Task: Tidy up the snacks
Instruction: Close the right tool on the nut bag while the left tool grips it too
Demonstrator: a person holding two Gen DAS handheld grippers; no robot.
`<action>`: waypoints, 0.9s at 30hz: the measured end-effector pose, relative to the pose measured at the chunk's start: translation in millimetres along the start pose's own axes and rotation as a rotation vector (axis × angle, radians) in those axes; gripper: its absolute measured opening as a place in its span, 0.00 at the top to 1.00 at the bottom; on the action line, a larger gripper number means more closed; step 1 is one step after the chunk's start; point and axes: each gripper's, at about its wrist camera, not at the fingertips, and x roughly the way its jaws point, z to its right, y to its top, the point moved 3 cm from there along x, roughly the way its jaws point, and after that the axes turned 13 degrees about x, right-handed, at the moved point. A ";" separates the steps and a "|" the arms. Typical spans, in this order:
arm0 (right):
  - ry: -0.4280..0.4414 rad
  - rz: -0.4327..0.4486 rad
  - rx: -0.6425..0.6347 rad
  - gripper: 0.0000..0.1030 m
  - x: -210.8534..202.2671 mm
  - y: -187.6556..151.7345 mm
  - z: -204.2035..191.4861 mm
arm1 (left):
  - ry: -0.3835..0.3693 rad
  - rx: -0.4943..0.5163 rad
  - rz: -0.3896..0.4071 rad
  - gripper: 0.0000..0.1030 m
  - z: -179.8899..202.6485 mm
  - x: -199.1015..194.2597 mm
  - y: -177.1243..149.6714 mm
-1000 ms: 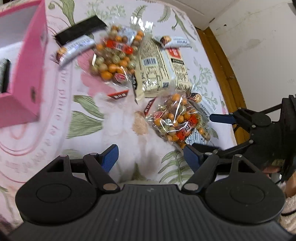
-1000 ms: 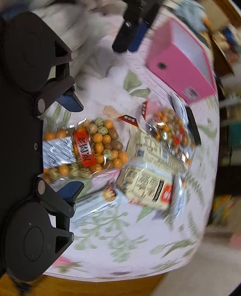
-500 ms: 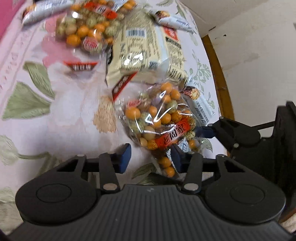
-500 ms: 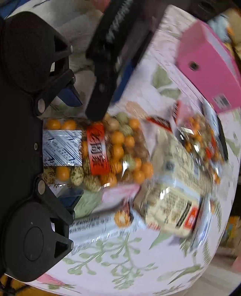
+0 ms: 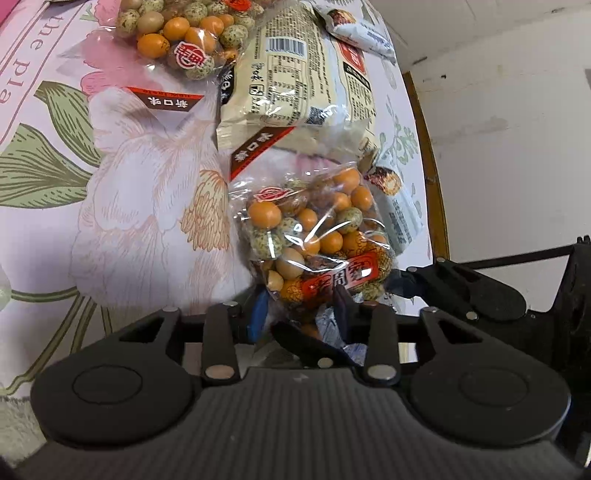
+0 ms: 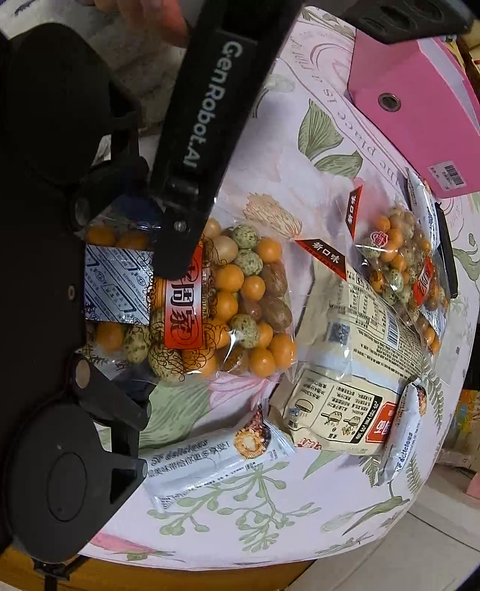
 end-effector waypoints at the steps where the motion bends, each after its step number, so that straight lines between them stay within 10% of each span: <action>1: 0.002 0.000 0.002 0.22 -0.7 -0.8 -1.6 | 0.010 0.017 -0.011 0.63 2.8 -1.4 0.5; 27: 0.085 0.084 0.076 0.22 -83.5 -0.7 -69.3 | 0.203 0.229 -0.125 0.62 44.1 -113.8 -0.1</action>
